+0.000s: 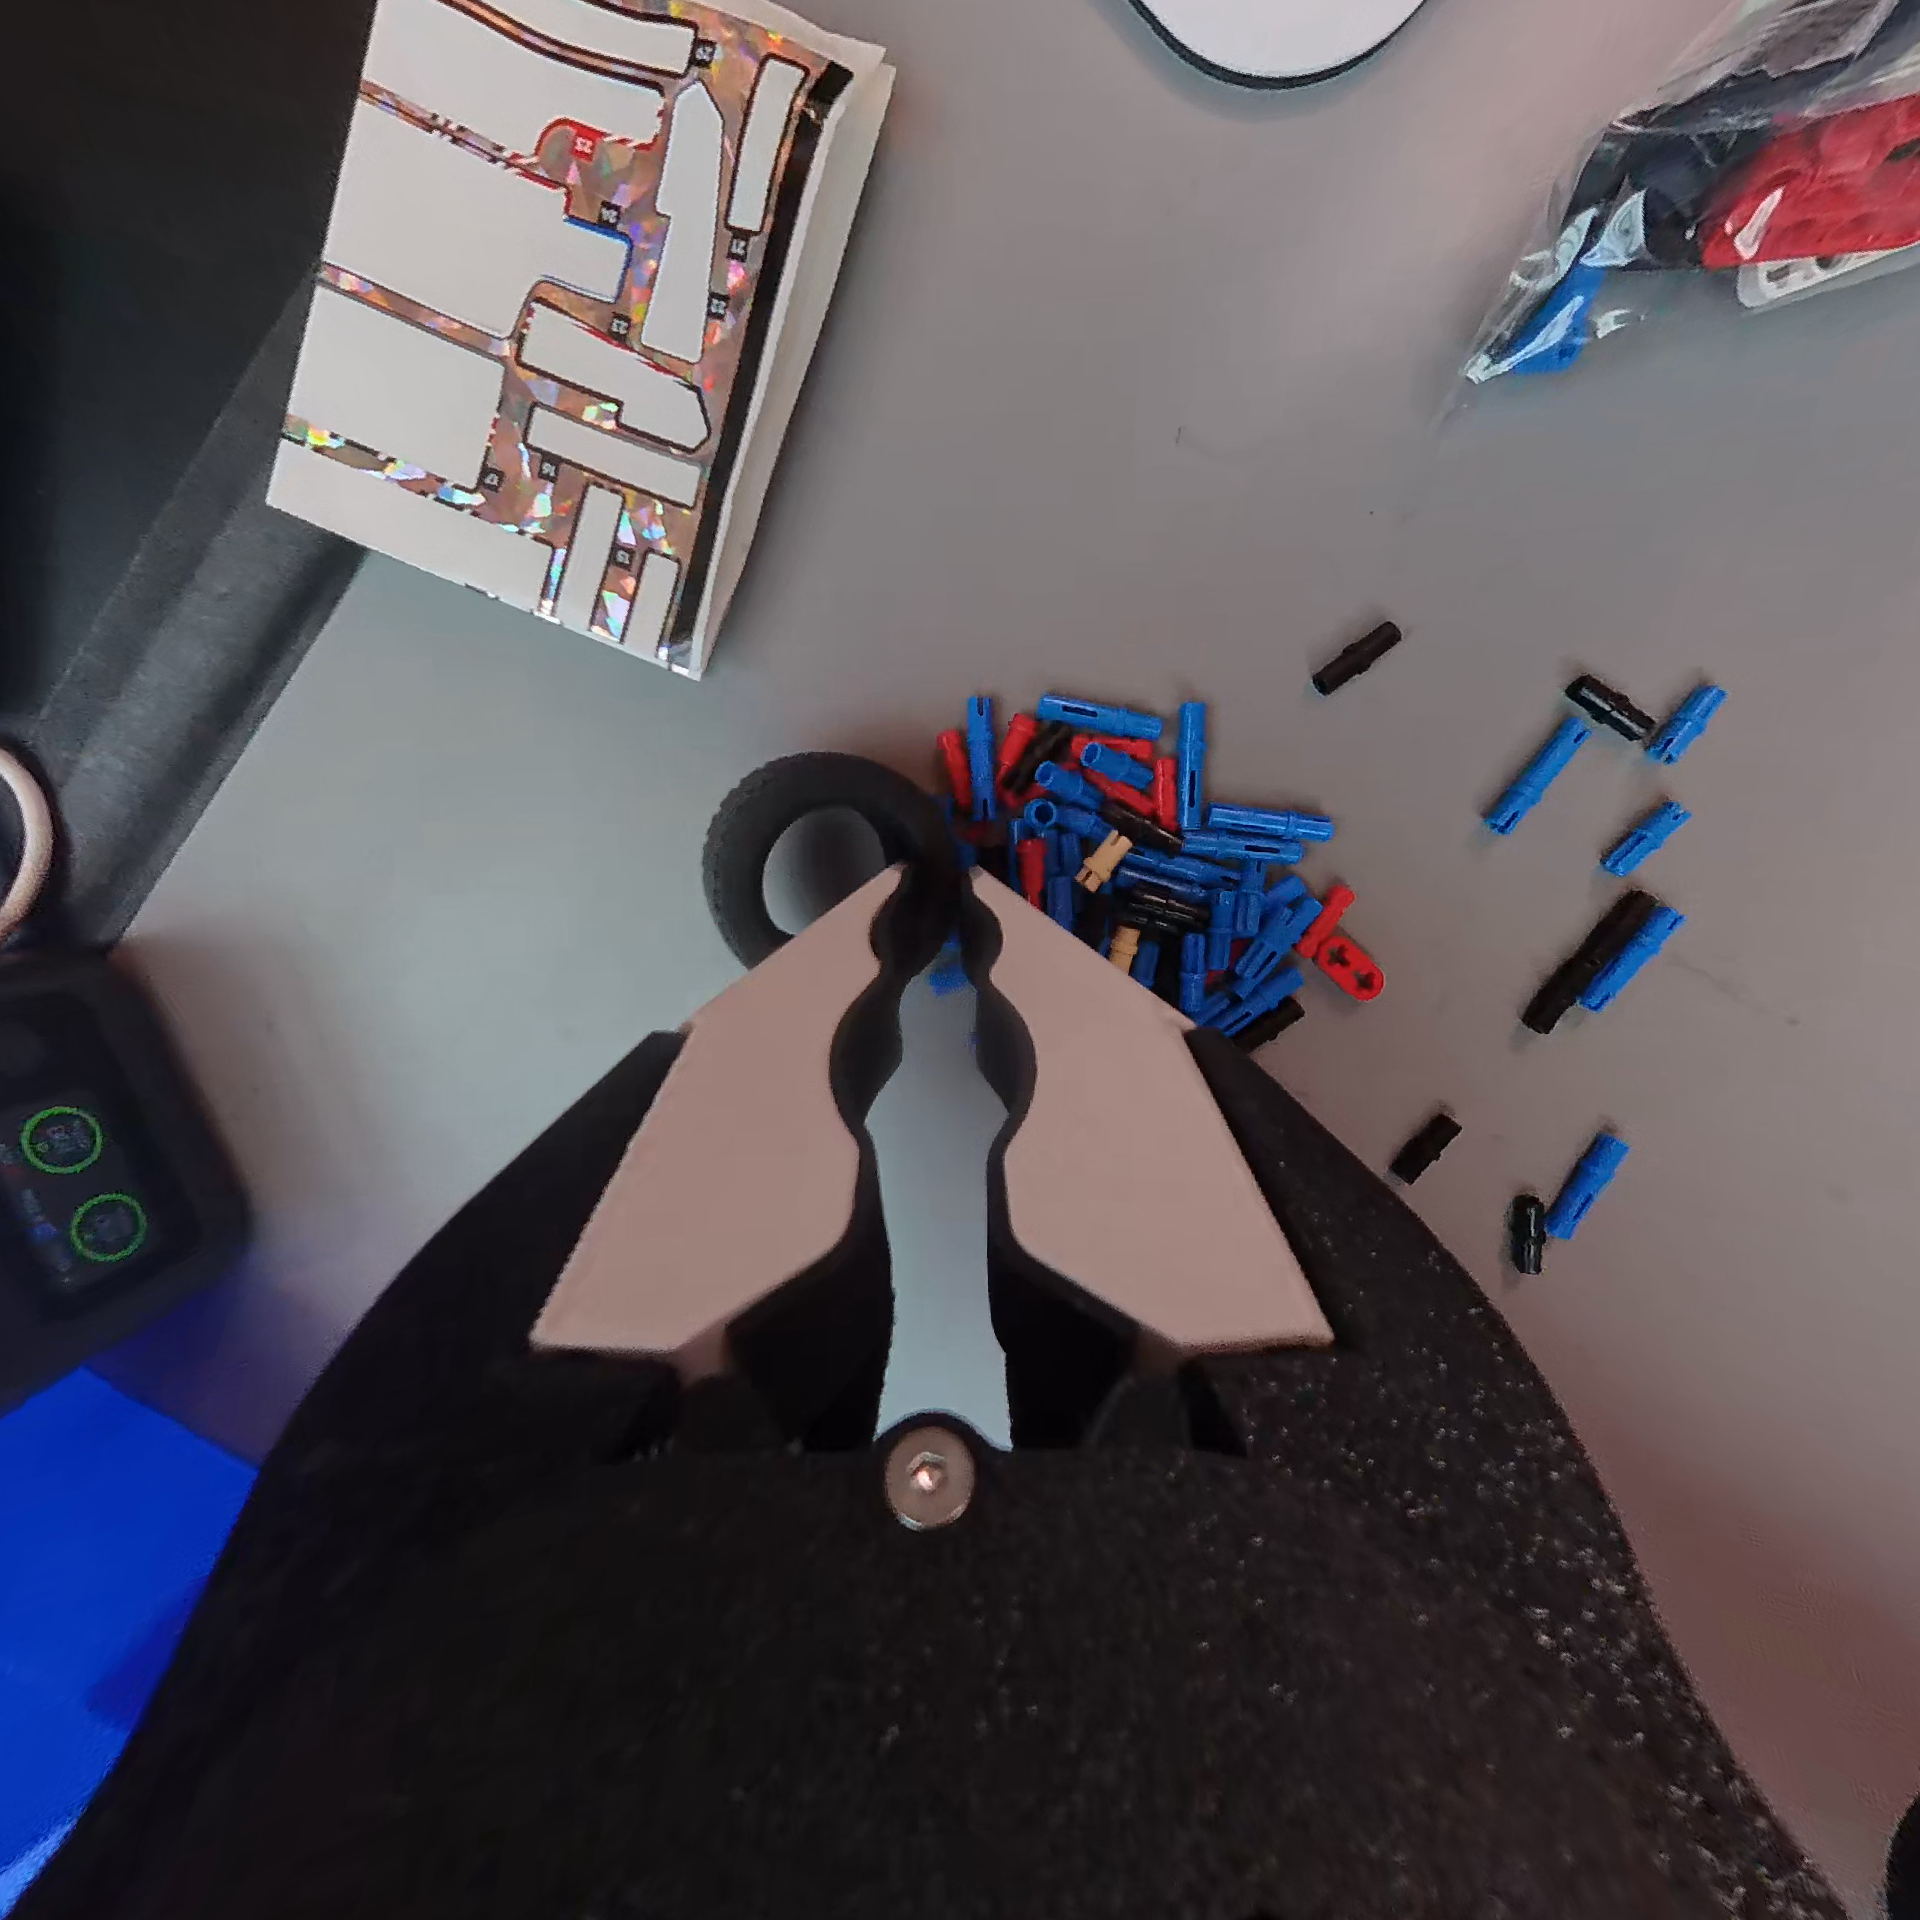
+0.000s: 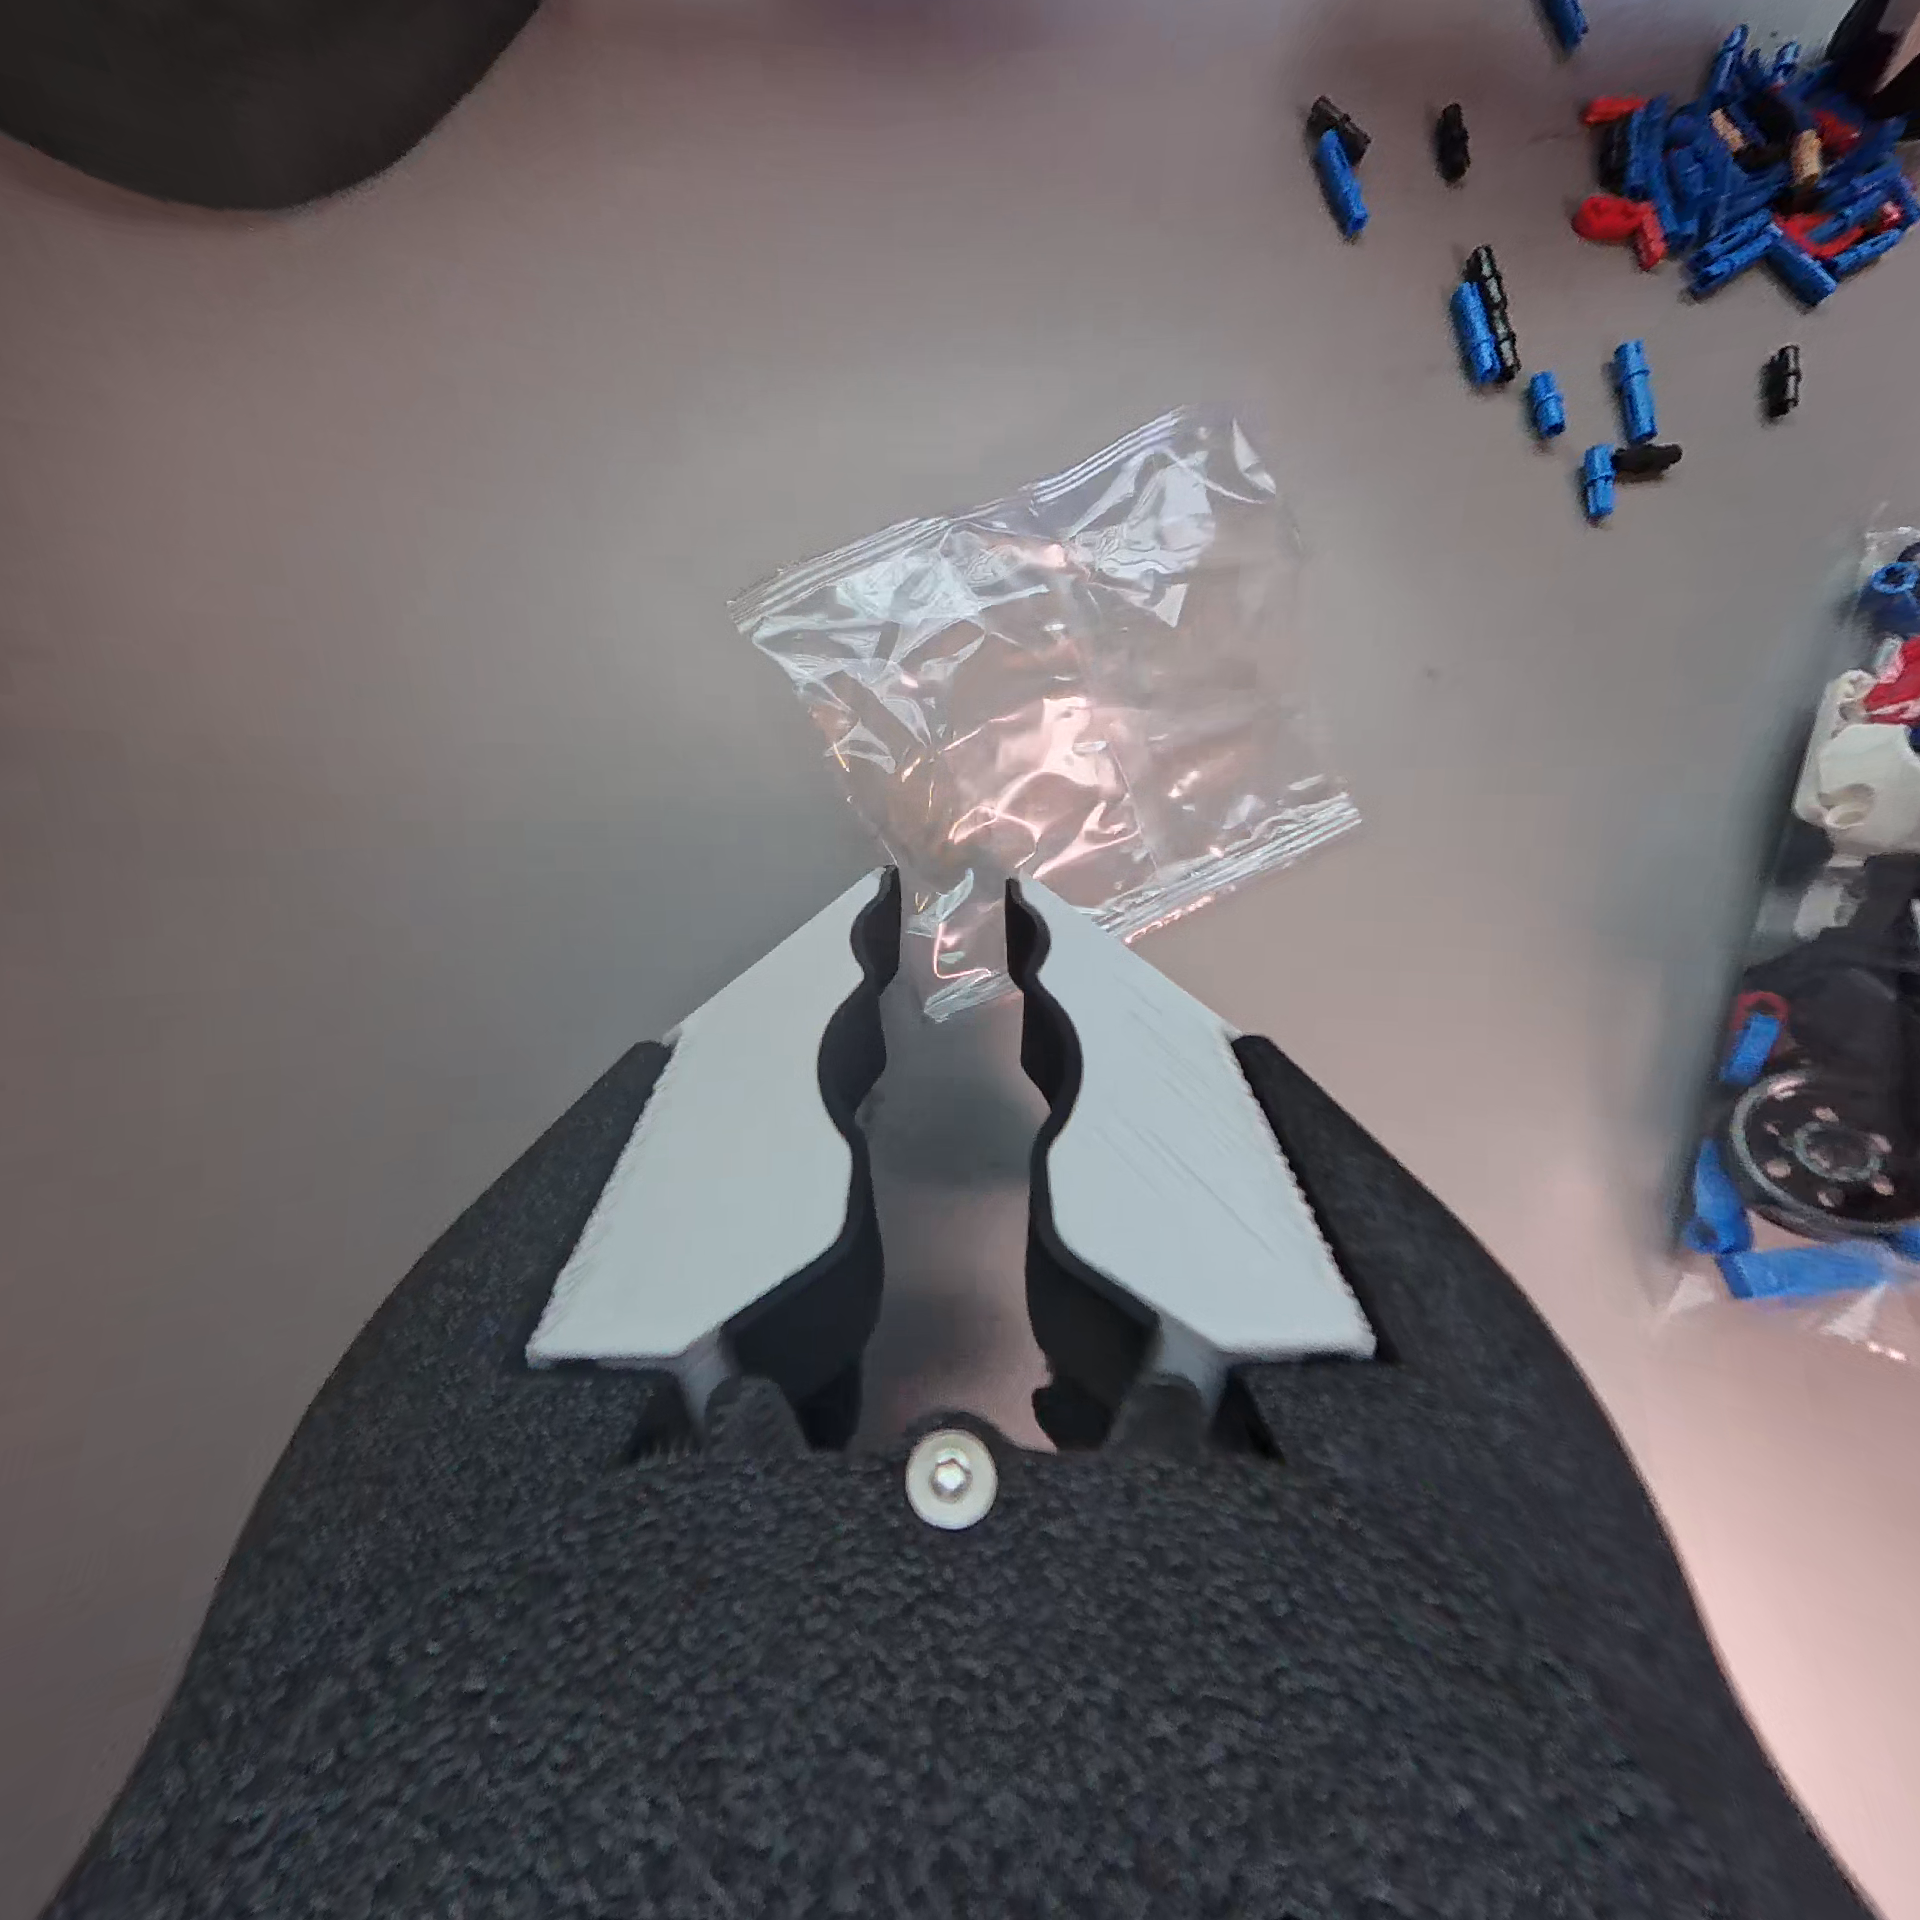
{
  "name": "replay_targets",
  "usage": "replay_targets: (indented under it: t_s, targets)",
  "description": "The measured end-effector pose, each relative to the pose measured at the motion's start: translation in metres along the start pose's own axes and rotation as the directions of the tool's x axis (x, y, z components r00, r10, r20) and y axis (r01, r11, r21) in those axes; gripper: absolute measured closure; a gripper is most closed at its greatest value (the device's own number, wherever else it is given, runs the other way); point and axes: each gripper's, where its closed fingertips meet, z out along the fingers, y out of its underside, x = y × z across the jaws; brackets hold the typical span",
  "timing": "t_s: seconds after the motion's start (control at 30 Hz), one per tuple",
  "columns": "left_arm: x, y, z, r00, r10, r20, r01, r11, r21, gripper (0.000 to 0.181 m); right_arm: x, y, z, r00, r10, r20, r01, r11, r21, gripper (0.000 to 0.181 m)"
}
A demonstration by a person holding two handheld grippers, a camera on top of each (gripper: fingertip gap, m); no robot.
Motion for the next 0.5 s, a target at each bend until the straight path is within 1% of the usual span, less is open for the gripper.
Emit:
replay_targets:
  t_s: [0.03,0.07,0.2,0.27,0.37,0.5]
  targets:
    - [0.003,0.000,0.000,1.000,0.001,-0.017,-0.001,1.000,-0.002,0.176,-0.002,0.005,-0.006,1.000,0.005,0.005,-0.005,1.000,-0.004,0.162]
    - [0.006,0.000,0.000,0.999,0.001,-0.037,-0.001,1.000,-0.007,0.176,-0.003,0.010,-0.013,1.000,0.015,0.004,-0.015,1.000,-0.005,0.170]
    - [0.017,0.003,-0.003,0.995,0.006,-0.103,-0.009,1.000,-0.028,0.176,0.002,0.031,-0.042,0.995,0.096,-0.040,-0.095,0.995,0.026,0.170]
    - [0.021,0.005,-0.003,0.993,0.010,-0.115,-0.014,0.999,-0.035,0.176,0.002,0.041,-0.053,0.987,0.153,-0.050,-0.150,0.987,0.050,0.171]
    - [0.030,0.007,-0.004,0.990,0.021,-0.136,-0.027,0.999,-0.042,0.176,0.002,0.054,-0.063,0.978,0.191,-0.082,-0.187,0.981,0.057,0.174]
    - [0.041,0.010,-0.006,0.986,0.031,-0.166,-0.040,0.998,-0.054,0.176,0.001,0.061,-0.071,0.978,0.175,-0.115,-0.172,0.985,0.030,0.174]
